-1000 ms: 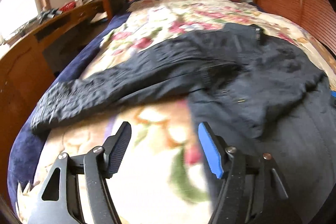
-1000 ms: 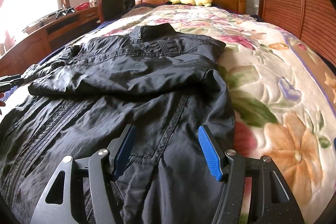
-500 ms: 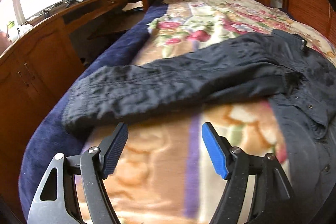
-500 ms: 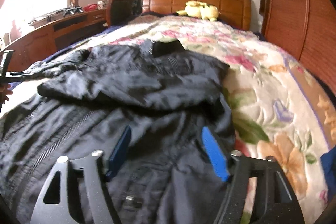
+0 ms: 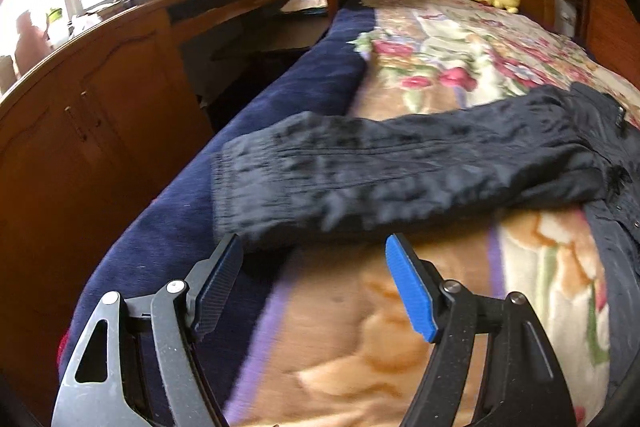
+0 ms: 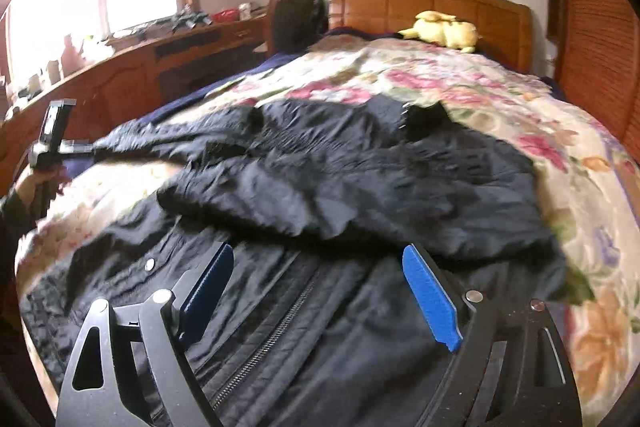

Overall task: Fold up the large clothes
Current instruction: 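Move the left tool to the other sleeve cuff and close on it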

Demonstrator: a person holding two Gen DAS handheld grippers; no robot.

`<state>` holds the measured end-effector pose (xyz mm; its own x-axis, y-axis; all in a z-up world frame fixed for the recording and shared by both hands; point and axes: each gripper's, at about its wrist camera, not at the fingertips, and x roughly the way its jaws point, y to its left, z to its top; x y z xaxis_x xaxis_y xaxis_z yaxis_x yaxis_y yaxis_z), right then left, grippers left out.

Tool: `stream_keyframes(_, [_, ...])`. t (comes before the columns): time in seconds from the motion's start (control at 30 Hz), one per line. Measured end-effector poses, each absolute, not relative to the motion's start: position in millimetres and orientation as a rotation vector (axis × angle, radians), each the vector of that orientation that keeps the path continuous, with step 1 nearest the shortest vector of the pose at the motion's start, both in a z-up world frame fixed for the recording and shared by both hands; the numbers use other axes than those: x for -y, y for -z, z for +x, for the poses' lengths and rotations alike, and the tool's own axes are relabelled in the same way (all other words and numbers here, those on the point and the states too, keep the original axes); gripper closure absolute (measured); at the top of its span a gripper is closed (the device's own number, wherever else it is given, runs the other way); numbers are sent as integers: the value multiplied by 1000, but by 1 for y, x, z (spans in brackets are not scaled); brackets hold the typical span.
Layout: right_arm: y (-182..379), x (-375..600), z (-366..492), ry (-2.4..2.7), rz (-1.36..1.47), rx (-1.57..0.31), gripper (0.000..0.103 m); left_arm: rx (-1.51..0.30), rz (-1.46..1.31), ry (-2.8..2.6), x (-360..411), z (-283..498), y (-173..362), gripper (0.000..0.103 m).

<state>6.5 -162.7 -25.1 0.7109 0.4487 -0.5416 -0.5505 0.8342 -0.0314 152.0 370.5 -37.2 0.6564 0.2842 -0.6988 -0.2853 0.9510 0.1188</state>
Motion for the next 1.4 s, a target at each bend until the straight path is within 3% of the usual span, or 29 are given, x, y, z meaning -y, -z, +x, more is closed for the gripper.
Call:
stream_keyframes(0.67, [50, 154, 10, -578, -256, -561, 15, -823, -103, -361, -410, 171, 59, 28])
stream_keyframes(0.73, [49, 155, 8, -581, -258, -556, 15, -825, -131, -322, -411, 172, 59, 44])
stream_keyframes(0.77, [49, 155, 8, -584, -257, -555, 15, -831, -145, -306, -412, 173, 60, 47])
stream_keyframes(0.83, [49, 156, 7, -587, -254, -557, 15, -836, -166, -268, -411, 173, 60, 67])
stream_keyframes(0.93, [49, 157, 7, -590, -247, -557, 15, -838, -135, -256, -401, 174, 58, 80])
stream_keyframes(1.4, [35, 175, -2, -565, -216, -525, 15, -567, 87, -84, -257, 150, -57, 94])
